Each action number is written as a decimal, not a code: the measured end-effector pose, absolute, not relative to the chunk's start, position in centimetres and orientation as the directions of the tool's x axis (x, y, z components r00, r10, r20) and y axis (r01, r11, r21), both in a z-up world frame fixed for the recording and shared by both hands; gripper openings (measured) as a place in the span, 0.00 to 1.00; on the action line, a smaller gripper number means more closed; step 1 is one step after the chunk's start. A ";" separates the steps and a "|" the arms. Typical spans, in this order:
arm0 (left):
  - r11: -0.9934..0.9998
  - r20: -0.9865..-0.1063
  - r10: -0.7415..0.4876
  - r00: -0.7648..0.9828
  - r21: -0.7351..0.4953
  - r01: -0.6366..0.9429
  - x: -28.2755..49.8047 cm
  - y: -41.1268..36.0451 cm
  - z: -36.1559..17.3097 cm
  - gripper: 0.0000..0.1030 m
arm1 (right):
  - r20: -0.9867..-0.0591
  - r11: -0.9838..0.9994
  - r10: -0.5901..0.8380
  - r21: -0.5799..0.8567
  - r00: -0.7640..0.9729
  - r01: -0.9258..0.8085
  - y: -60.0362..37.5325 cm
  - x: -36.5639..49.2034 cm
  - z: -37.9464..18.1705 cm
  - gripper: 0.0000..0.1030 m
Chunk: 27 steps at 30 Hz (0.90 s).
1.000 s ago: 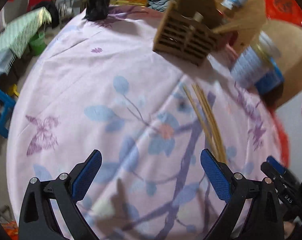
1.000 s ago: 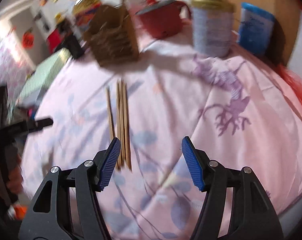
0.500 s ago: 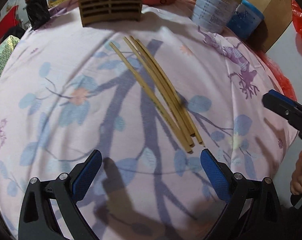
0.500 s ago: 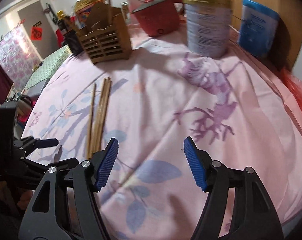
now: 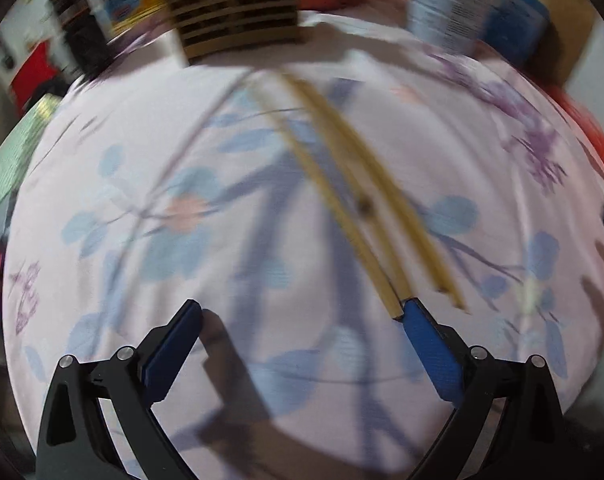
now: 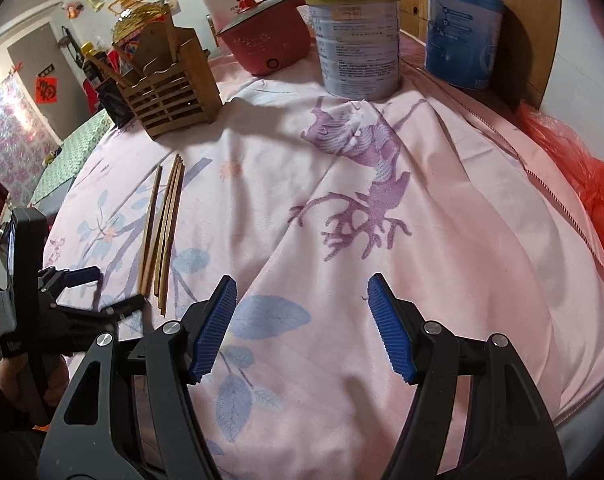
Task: Organize utensils
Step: 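Move both open tools back to the chopsticks on the cloth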
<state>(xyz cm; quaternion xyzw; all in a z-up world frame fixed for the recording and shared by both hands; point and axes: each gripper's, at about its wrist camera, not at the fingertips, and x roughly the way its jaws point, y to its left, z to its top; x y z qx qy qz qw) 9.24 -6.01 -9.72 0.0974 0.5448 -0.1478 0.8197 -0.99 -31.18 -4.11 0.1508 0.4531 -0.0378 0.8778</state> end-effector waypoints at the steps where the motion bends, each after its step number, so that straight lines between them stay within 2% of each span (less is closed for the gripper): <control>1: 0.946 -0.922 -0.127 0.365 -0.002 0.326 9.5 -5.1 -9.7 0.96 | -0.806 0.951 0.076 0.236 0.587 0.201 -31.0 -0.9 -4.2 0.65; 9: 0.987 -0.927 -0.065 0.369 -0.004 0.163 10.1 2.9 -9.7 0.95 | -0.804 0.962 0.112 0.235 0.583 0.139 -28.4 0.1 -4.3 0.65; 20: 0.971 -0.899 -0.108 0.425 -0.003 0.241 10.4 -0.8 -10.0 0.95 | -0.806 0.977 0.019 0.141 0.592 0.161 -29.0 -1.5 -3.1 0.70; 24: 0.975 -0.891 -0.101 0.443 -0.001 0.222 12.0 -1.1 -10.2 0.96 | -0.806 0.970 -0.017 0.132 0.592 0.207 -30.2 -2.5 -2.9 0.71; 27: 0.989 -0.891 -0.071 0.449 -0.003 0.150 13.7 0.2 -10.2 0.96 | -0.807 0.968 -0.018 0.133 0.590 0.213 -30.3 -2.6 -2.9 0.71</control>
